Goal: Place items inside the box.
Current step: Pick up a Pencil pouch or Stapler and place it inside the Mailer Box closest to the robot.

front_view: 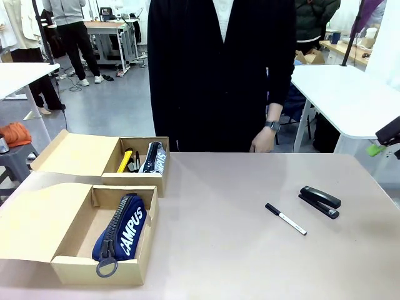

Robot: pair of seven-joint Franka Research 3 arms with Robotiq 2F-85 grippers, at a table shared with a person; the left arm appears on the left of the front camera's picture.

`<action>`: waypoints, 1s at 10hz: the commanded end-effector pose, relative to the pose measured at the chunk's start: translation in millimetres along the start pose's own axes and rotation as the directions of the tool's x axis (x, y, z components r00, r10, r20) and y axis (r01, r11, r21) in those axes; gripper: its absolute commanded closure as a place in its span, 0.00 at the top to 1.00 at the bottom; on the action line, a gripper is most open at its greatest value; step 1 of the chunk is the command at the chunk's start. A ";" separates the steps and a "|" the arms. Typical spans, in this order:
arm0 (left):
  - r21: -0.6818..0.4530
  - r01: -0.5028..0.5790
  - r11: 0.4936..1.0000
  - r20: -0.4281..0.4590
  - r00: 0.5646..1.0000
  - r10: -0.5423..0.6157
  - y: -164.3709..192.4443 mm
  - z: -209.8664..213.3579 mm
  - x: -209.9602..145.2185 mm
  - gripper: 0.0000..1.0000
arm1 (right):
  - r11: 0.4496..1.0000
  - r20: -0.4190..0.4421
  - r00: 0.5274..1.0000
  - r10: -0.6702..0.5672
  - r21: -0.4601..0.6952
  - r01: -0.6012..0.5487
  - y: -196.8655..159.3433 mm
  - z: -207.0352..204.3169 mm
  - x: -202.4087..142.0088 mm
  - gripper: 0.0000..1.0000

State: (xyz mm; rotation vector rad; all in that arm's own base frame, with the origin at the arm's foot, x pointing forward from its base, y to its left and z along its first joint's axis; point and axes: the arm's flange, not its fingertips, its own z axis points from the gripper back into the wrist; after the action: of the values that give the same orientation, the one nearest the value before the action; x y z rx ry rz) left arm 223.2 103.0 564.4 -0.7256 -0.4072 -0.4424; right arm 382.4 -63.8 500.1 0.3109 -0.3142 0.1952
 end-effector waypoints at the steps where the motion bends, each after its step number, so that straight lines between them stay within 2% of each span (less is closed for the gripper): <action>1: -0.003 0.003 1.000 0.014 1.000 -0.003 -1.2 -1.6 -0.4 1.00 | 0.963 0.034 0.968 0.249 0.101 -0.251 -15.1 -25.4 16.6 1.00; 2: -0.003 0.003 1.000 0.014 1.000 -0.003 -1.2 -1.6 -0.4 1.00 | 0.930 -0.008 0.935 0.354 0.110 -0.351 -7.0 -51.1 33.0 1.00; 3: -0.003 0.003 1.000 0.014 1.000 -0.003 -1.2 -1.6 -0.4 1.00 | 0.959 0.037 0.963 0.267 0.089 -0.270 -24.2 -47.7 35.1 1.00; 4: -0.003 0.003 1.000 0.014 1.000 -0.003 -1.2 -1.6 -0.4 1.00 | 0.979 0.286 0.958 0.009 0.194 -0.067 -68.2 -6.2 13.5 1.00; 5: -0.003 0.003 1.000 0.014 1.000 -0.003 -1.2 -1.6 -0.4 1.00 | 0.942 0.369 0.924 -0.100 0.334 -0.031 -104.2 28.4 -19.8 1.00; 7: -0.003 0.003 1.000 0.014 1.000 -0.003 -1.2 -1.6 -0.4 1.00 | 0.837 0.299 0.920 -0.253 0.545 0.052 -162.7 54.3 -76.8 1.00; 8: -0.003 0.003 1.000 0.014 1.000 -0.003 -1.2 -1.6 -0.4 1.00 | 0.762 0.299 0.885 -0.358 0.641 0.092 -185.0 47.2 -93.3 1.00; 10: -0.003 0.003 1.000 0.014 1.000 -0.003 -1.2 -1.6 -0.4 1.00 | 0.667 0.300 0.826 -0.476 0.736 0.117 -200.9 27.8 -99.8 1.00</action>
State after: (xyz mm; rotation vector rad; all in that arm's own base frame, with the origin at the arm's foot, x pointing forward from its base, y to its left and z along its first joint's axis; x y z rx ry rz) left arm 222.7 103.0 564.8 -0.7241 -0.4089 -0.4420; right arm 294.6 -276.7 451.6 1.1196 -0.6579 -0.1234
